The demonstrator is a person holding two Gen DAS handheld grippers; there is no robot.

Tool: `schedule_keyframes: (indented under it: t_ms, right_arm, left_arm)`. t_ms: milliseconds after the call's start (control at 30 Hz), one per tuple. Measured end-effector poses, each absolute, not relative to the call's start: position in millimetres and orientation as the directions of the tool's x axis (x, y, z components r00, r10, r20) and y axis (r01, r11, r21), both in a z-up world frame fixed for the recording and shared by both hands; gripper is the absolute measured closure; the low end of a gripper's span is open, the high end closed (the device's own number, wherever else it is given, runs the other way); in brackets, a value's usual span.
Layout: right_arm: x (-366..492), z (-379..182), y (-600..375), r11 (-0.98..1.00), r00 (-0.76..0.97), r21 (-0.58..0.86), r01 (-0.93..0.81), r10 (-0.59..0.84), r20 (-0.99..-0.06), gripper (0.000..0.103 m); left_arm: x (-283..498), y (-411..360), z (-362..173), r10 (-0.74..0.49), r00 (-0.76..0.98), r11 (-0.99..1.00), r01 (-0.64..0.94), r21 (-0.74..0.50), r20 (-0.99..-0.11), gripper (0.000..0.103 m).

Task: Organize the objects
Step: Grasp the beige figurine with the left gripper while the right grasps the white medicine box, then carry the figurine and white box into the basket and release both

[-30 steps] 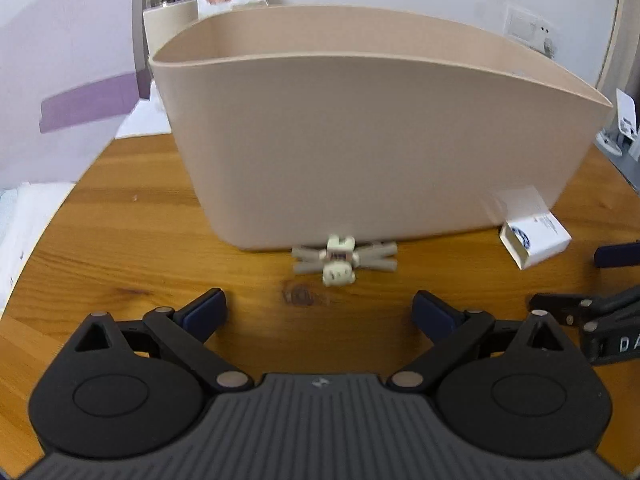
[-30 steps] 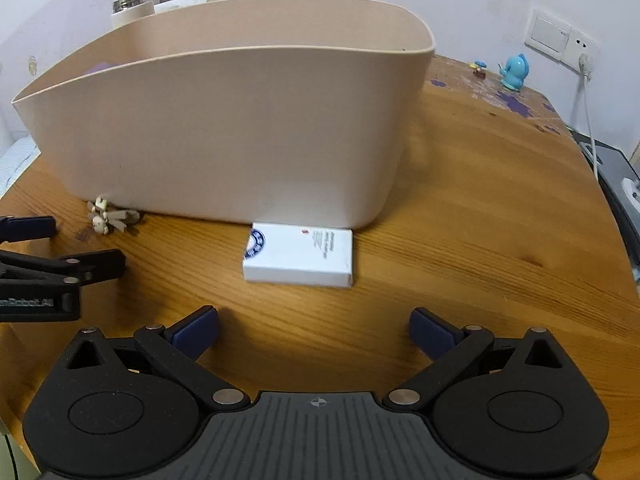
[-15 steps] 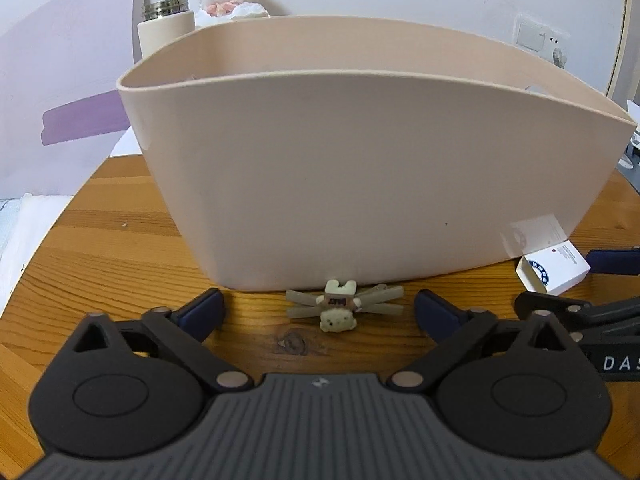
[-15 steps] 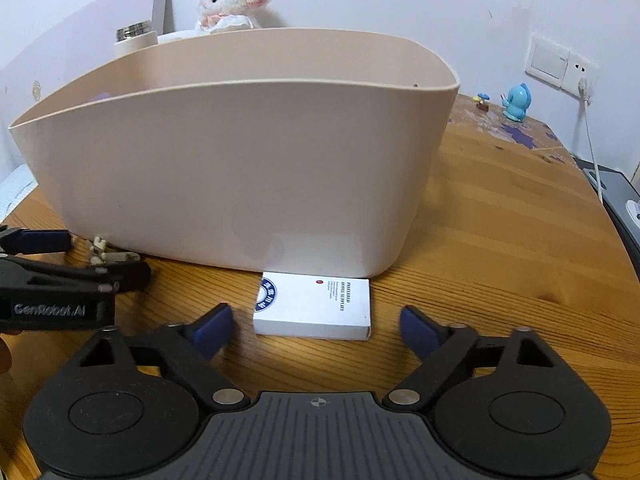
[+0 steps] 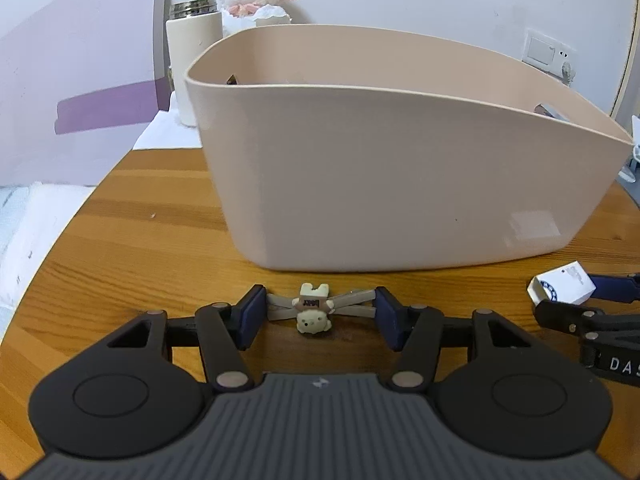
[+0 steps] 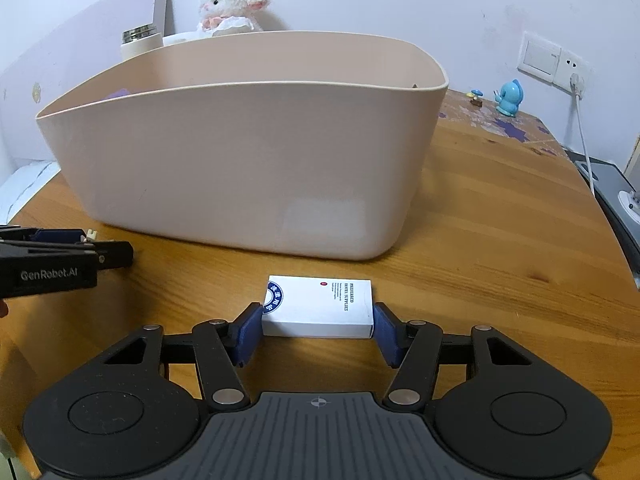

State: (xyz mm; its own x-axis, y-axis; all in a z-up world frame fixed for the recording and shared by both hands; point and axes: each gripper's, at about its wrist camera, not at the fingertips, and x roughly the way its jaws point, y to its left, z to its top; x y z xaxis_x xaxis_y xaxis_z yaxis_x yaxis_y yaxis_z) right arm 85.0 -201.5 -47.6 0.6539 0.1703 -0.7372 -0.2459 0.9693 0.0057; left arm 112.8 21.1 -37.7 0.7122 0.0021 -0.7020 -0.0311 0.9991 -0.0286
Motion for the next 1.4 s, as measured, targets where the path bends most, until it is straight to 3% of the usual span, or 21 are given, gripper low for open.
schedule_keyframes:
  t_ms: [267, 1000, 1233, 1400]
  right_arm:
    - [59, -18, -207, 0.971, 0.71, -0.006, -0.24, 0.171, -0.683, 0.047]
    - [44, 96, -210, 0.972, 0.898, -0.07, -0.224, 0.178, -0.402, 0.047]
    - [81, 104, -206, 0.975, 0.902, -0.047, -0.217, 0.181, -0.391, 0.047]
    - [112, 93, -204, 0.976, 0.882, -0.011, -0.216, 0.19, -0.431, 0.047]
  left_arm:
    - [91, 29, -15, -0.004, 0.757, 0.999, -0.032, -0.043, -0.654, 0.043]
    - [70, 19, 85, -0.038, 0.895, 0.999, 0.044, 0.001, -0.445, 0.043]
    - [108, 12, 97, 0.01, 0.914, 0.999, 0.006, 0.038, -0.407, 0.043]
    - [144, 7, 88, 0.032, 0.895, 0.999, -0.013, 0.045, -0.445, 0.043]
